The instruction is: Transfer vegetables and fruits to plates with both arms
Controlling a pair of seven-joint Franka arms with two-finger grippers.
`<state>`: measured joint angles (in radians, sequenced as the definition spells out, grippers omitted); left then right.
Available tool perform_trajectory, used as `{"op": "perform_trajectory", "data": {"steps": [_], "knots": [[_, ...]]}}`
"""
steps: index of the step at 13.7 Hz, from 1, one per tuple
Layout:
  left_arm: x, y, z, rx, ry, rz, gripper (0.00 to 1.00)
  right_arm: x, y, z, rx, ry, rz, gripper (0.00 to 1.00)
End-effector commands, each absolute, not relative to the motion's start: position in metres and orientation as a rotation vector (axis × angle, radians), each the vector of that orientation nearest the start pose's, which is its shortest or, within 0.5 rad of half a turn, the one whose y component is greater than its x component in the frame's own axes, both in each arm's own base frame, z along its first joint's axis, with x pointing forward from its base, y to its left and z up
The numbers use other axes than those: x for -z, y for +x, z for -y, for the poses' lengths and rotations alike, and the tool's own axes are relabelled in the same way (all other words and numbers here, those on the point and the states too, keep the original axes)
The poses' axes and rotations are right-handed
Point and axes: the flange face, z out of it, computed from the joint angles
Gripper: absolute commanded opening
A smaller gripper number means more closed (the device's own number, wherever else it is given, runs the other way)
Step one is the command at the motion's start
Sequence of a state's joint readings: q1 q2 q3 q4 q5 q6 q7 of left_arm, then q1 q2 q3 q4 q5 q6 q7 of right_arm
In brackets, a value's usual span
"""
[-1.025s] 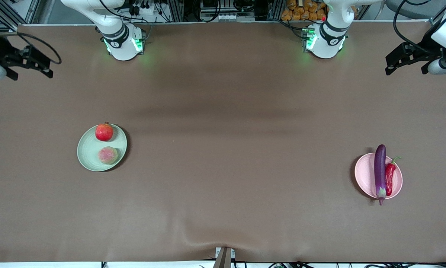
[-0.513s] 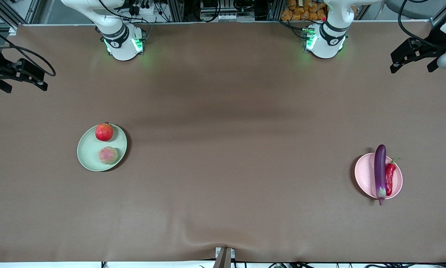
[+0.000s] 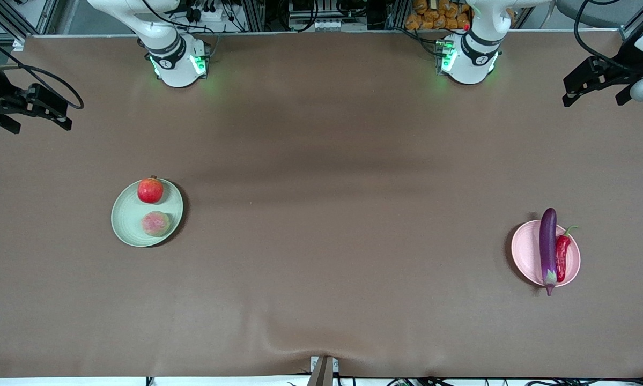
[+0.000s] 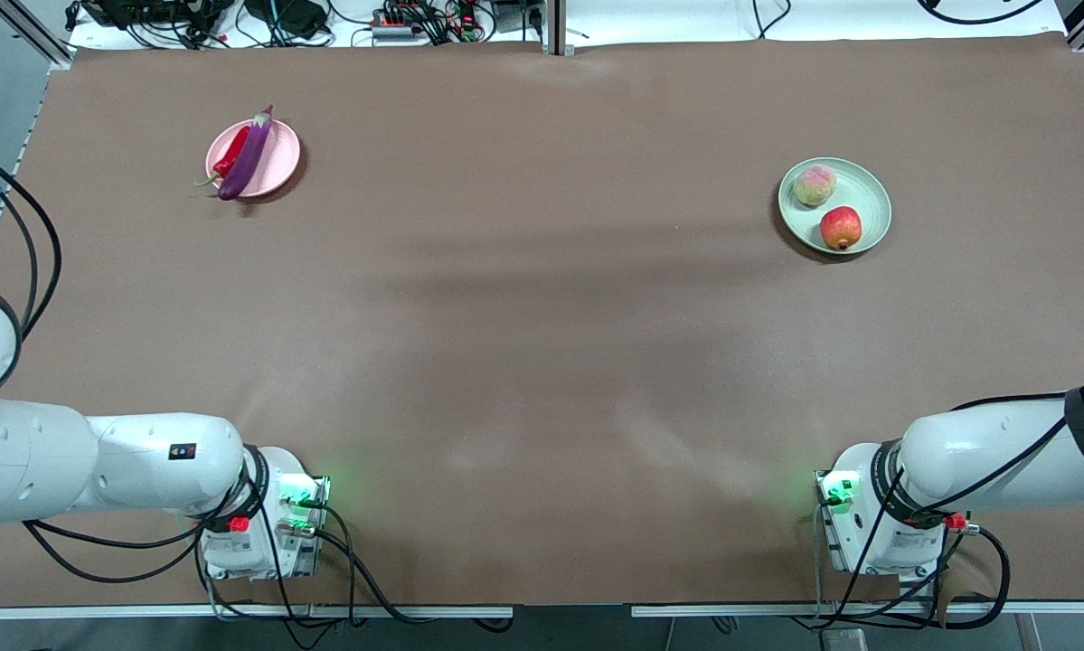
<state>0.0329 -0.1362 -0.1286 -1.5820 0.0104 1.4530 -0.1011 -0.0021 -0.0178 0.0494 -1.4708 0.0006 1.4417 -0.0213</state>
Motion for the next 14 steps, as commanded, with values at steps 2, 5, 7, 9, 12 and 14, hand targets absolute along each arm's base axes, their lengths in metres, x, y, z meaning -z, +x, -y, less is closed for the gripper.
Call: {"op": "perform_trajectory", "data": {"steps": [2, 5, 7, 9, 12, 14], "knots": [[-0.683, 0.497, 0.049, 0.018, -3.119, -0.007, 1.0, -0.674, 0.536, -0.028, -0.022, -3.137, 0.111, 1.0], [-0.679, 0.506, 0.05, 0.004, -3.121, -0.009, 1.0, -0.674, 0.536, -0.029, -0.02, -3.126, 0.113, 1.0], [-0.679, 0.507, 0.052, 0.006, -3.121, -0.005, 1.0, -0.674, 0.536, -0.028, -0.019, -3.126, 0.113, 1.0], [-0.679, 0.507, 0.051, 0.006, -3.121, -0.002, 1.0, -0.674, 0.536, -0.027, -0.024, -3.126, 0.12, 1.0], [-0.679, 0.507, 0.049, 0.006, -3.121, -0.002, 1.0, -0.673, 0.534, -0.026, -0.048, -3.126, 0.123, 1.0], [-0.679, 0.507, 0.049, 0.006, -3.121, -0.002, 1.0, -0.672, 0.533, -0.034, -0.051, -3.125, 0.145, 1.0]]}}
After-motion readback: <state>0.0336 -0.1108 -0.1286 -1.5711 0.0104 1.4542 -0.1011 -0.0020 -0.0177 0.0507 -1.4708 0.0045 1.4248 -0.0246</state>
